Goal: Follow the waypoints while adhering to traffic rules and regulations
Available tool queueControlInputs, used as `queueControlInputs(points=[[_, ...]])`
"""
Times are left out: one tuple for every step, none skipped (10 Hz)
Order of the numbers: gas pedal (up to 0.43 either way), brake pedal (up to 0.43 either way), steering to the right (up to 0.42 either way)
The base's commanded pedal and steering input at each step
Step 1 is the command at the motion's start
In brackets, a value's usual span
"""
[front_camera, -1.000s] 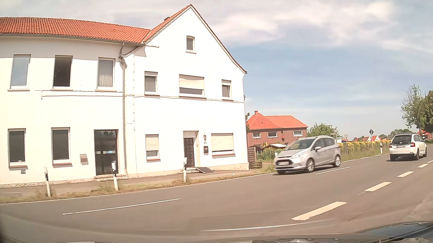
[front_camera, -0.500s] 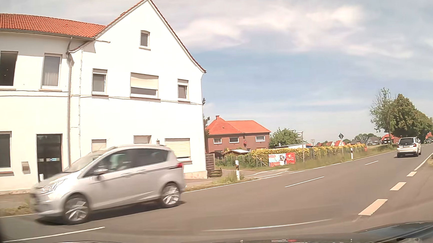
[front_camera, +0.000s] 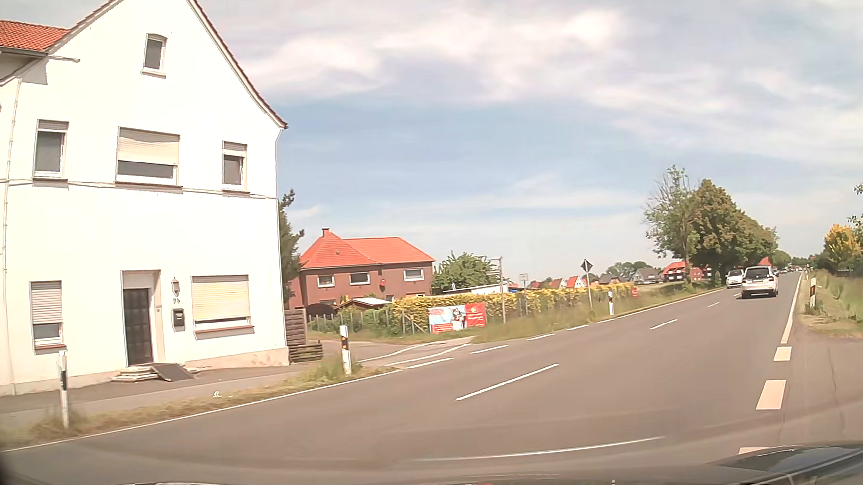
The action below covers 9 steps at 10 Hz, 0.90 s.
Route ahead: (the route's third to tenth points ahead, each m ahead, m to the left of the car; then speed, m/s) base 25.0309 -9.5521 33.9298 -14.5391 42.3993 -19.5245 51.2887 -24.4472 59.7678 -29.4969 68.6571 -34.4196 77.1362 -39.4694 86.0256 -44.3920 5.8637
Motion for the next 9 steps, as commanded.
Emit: queueControlInputs(points=[[0.39, 0.0, 0.274], [0.39, 0.0, 0.271], [0.39, 0.0, 0.264], [0.39, 0.0, 0.256], [0.39, 0.0, 0.249], [0.39, 0.0, 0.242], [0.39, 0.0, 0.231], [0.39, 0.0, 0.216], [0.39, 0.0, 0.202]])
